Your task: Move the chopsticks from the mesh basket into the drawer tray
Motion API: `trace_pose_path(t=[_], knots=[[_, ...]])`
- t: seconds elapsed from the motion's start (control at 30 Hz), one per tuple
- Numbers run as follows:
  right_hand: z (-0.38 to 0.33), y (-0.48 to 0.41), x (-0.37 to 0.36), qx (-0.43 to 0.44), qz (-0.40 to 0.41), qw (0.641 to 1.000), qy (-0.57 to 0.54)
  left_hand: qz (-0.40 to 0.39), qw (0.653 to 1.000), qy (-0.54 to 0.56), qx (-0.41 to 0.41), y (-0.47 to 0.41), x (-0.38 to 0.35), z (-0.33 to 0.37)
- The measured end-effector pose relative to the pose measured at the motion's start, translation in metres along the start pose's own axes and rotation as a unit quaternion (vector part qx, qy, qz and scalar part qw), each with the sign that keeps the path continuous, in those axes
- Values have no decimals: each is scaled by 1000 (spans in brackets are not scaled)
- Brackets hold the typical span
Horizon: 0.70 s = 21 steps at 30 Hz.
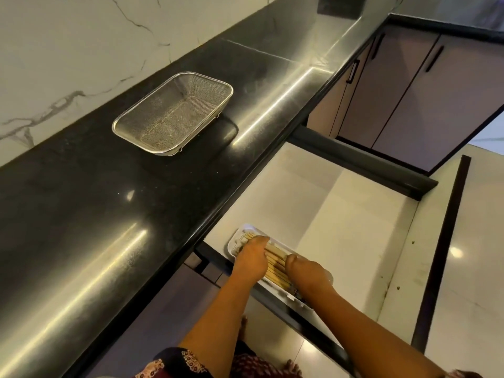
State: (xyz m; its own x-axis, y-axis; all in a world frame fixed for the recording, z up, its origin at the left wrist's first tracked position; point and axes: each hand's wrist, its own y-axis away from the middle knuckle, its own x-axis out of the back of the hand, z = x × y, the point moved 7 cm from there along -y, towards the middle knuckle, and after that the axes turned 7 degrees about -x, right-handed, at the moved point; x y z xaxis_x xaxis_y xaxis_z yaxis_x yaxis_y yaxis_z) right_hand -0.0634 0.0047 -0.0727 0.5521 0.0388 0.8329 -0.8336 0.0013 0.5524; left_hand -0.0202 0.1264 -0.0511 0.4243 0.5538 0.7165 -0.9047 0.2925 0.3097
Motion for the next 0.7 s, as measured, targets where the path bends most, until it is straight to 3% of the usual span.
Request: trace_pose_path(t=[0.1,0.17,0.4,0.7], knots=[[-8,-9,-6,17,44,997,67,-104,976,-183,-46,-3,-21,-1],[-11,-11,-13,4,49,996,72,-135,959,-243,-56,-5,-28,-3],[-4,-11,-24,-10,42,996,72,-169,940,-289,-71,-1,-41,-16],[9,-10,-40,2,-10,999,52,-167,941,-286,-64,2,-41,-17]])
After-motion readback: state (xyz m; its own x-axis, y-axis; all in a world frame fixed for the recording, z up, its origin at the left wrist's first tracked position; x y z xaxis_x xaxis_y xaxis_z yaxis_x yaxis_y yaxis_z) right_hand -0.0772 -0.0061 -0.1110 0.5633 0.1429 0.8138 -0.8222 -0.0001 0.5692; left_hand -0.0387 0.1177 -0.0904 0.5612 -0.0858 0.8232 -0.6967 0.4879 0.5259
